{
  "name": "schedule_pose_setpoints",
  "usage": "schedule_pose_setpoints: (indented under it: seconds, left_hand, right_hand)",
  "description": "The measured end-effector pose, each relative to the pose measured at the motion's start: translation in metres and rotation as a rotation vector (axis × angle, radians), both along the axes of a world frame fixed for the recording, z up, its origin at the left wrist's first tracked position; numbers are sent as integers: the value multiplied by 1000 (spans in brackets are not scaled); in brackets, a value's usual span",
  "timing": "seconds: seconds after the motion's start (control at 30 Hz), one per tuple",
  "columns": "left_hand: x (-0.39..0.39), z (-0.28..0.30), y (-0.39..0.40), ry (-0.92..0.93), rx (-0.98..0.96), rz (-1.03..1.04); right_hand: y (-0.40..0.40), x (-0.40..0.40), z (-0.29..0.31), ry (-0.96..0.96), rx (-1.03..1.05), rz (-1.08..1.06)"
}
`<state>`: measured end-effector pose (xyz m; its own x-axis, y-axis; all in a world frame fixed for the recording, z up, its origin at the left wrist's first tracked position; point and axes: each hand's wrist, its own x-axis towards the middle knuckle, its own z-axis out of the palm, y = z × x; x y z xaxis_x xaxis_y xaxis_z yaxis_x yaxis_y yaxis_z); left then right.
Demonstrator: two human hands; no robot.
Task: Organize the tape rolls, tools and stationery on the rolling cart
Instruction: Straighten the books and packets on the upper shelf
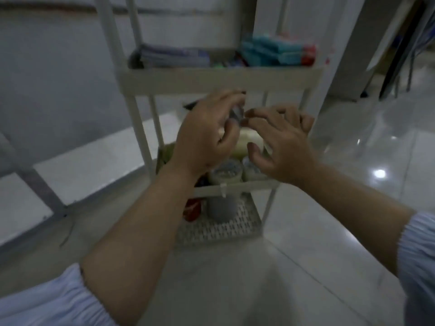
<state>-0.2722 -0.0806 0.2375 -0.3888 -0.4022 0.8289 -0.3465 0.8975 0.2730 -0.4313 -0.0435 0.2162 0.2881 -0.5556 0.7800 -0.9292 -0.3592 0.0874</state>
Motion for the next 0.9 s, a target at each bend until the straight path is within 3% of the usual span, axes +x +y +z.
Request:
schedule_pose_setpoints:
  seconds: [0.23, 0.53, 0.9]
  left_hand:
    - [-13, -128, 33, -142, 305, -71]
    - [12, -312, 147, -475, 744, -100]
    - [38, -392, 230, -819, 640, -224]
  right_hand:
    - [48, -16, -140, -23, 452, 41]
    - [173, -24, -297, -25, 1010, 137]
    - [235, -43, -354, 237, 1192, 327]
